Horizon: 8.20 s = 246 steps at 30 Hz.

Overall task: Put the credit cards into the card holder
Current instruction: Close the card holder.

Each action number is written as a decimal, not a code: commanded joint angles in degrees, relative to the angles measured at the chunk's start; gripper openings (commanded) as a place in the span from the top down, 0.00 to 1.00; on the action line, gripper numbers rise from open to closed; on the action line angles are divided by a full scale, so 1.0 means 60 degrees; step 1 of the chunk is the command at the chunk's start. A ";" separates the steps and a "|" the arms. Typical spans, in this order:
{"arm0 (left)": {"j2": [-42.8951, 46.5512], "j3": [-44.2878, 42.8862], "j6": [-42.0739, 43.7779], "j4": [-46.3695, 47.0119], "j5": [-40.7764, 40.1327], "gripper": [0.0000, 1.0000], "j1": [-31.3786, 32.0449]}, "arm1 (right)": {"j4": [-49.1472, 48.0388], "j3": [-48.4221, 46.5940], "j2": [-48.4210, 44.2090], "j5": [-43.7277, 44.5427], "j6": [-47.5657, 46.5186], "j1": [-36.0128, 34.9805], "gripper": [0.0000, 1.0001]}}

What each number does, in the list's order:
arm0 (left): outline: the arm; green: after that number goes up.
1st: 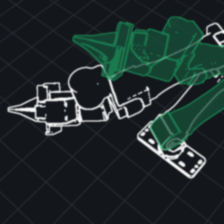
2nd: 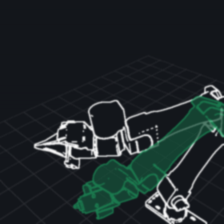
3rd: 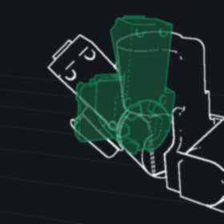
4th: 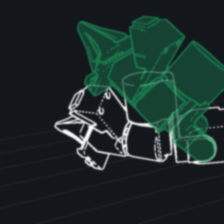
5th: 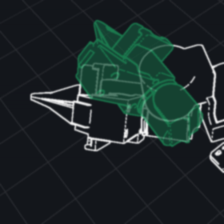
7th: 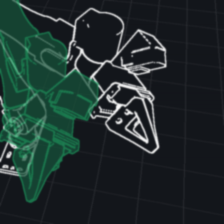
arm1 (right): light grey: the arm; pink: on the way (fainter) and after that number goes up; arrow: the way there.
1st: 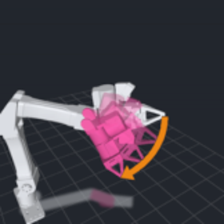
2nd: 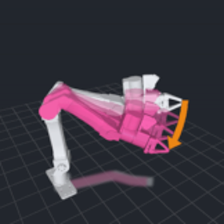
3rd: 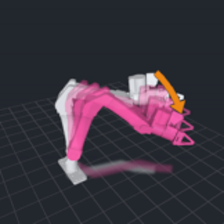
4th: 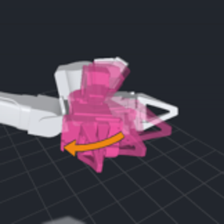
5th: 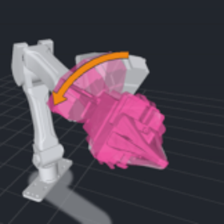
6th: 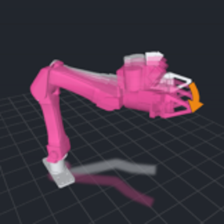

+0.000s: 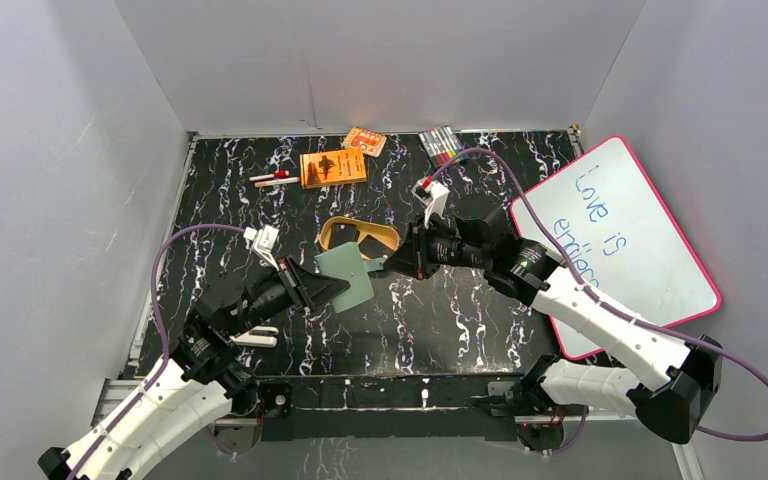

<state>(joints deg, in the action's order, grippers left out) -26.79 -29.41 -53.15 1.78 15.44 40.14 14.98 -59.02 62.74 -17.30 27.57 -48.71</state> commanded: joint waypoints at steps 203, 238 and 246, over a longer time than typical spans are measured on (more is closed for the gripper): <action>-0.3129 -0.2642 0.2955 -0.2147 -0.2102 1.00 0.0312 | -0.1008 -0.1308 0.2659 0.1500 -0.0025 -0.1205 1.00; -0.2822 -0.2139 0.3007 0.0719 0.2411 1.00 0.0317 | -0.1106 -0.1777 0.3223 0.1105 -0.0186 -0.1272 1.00; -0.2873 -0.2130 0.2879 0.1122 0.2827 1.00 0.0327 | -0.1078 -0.1887 0.3325 0.1038 -0.0245 -0.1327 1.00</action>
<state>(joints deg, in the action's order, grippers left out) -46.59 -39.81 -32.56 -8.99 12.53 39.46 16.86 -67.46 79.88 -9.82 26.48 -55.46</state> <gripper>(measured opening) 0.182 0.011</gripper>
